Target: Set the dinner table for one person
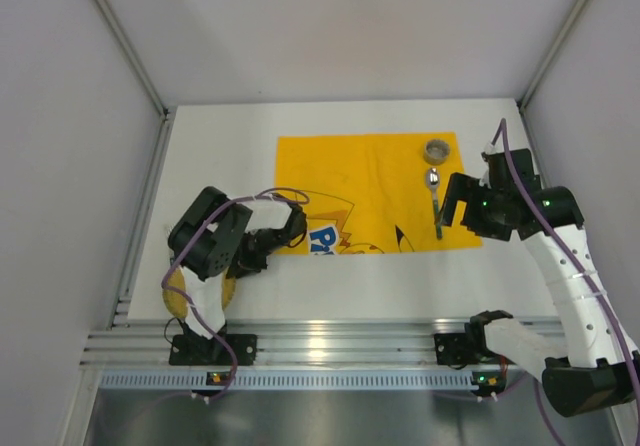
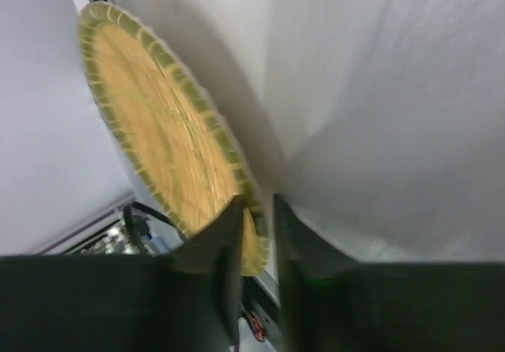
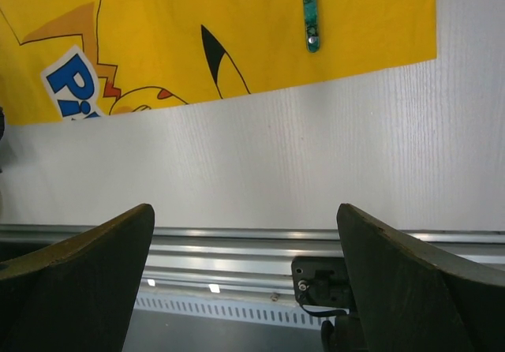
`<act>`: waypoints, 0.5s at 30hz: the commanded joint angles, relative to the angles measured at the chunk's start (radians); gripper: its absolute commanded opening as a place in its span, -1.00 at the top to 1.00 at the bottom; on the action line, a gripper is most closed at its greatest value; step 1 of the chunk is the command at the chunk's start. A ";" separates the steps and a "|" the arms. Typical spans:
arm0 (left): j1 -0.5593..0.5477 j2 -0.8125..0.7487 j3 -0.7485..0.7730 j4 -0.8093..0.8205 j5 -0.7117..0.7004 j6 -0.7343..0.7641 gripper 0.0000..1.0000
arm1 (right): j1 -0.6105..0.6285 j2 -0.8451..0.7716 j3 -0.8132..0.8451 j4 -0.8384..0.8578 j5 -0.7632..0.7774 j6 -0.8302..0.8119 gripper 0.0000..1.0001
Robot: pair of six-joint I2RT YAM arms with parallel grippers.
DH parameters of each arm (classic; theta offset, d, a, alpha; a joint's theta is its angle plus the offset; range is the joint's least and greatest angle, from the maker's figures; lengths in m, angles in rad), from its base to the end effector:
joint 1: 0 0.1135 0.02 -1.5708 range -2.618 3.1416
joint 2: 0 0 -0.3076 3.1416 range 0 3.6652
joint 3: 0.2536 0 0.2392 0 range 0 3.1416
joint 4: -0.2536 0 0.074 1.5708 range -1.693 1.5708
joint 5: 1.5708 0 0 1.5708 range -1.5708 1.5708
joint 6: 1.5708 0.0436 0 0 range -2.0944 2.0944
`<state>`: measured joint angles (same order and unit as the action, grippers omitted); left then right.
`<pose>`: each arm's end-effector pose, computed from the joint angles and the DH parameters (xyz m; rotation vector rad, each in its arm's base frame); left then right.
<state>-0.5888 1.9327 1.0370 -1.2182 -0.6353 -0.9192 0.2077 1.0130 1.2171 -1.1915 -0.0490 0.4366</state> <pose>0.2340 -0.1252 0.1645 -0.2105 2.8427 1.2214 0.1331 0.0302 0.3821 0.2765 2.5718 0.3060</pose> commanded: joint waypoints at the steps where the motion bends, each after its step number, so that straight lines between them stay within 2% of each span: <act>1: 0.003 0.029 -0.034 0.058 0.023 -0.009 0.66 | 0.012 -0.005 0.010 0.021 0.021 -0.018 -1.00; 4: 0.003 0.038 -0.037 0.069 0.026 -0.007 1.00 | 0.012 -0.011 0.006 0.020 0.028 -0.018 -0.99; 11: -0.011 0.011 0.021 -0.007 -0.018 0.002 1.00 | 0.012 -0.022 -0.016 0.027 0.040 -0.016 -1.00; 15: -0.049 -0.011 0.174 -0.128 -0.066 -0.010 1.00 | 0.013 -0.017 -0.013 0.032 0.041 -0.013 -0.99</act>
<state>-0.6064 1.9594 1.0863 -1.2964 -0.6712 -0.9169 0.2092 1.0088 1.1973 -1.1931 -0.0227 0.4297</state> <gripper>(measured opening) 0.050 0.996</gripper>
